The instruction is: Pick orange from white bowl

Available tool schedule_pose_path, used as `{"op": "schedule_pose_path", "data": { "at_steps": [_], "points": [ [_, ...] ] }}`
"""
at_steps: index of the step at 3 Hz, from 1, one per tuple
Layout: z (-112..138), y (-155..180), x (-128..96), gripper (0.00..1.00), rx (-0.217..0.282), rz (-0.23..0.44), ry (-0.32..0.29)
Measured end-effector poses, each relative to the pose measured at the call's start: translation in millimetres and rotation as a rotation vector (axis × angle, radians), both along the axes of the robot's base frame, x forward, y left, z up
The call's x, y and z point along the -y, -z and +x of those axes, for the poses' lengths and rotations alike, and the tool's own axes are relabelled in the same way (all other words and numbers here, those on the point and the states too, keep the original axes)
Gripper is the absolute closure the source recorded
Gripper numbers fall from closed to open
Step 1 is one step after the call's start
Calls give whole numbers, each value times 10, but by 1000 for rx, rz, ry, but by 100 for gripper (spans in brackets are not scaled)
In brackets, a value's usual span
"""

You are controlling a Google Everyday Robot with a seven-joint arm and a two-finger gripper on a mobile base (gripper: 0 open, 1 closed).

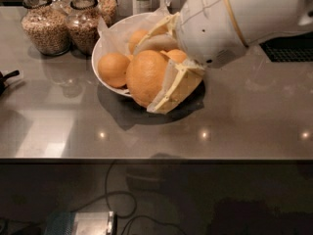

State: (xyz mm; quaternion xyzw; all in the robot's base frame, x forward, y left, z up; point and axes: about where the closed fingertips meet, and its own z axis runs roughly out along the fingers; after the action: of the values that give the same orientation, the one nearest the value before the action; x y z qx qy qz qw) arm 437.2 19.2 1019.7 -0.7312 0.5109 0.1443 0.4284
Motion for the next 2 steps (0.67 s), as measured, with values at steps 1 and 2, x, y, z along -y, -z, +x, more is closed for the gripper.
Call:
{"op": "schedule_pose_path", "data": {
  "at_steps": [1,2],
  "points": [
    [-295,-67,183,100,49,94,58],
    [-504,-145,258,100,82,179,69]
  ]
}}
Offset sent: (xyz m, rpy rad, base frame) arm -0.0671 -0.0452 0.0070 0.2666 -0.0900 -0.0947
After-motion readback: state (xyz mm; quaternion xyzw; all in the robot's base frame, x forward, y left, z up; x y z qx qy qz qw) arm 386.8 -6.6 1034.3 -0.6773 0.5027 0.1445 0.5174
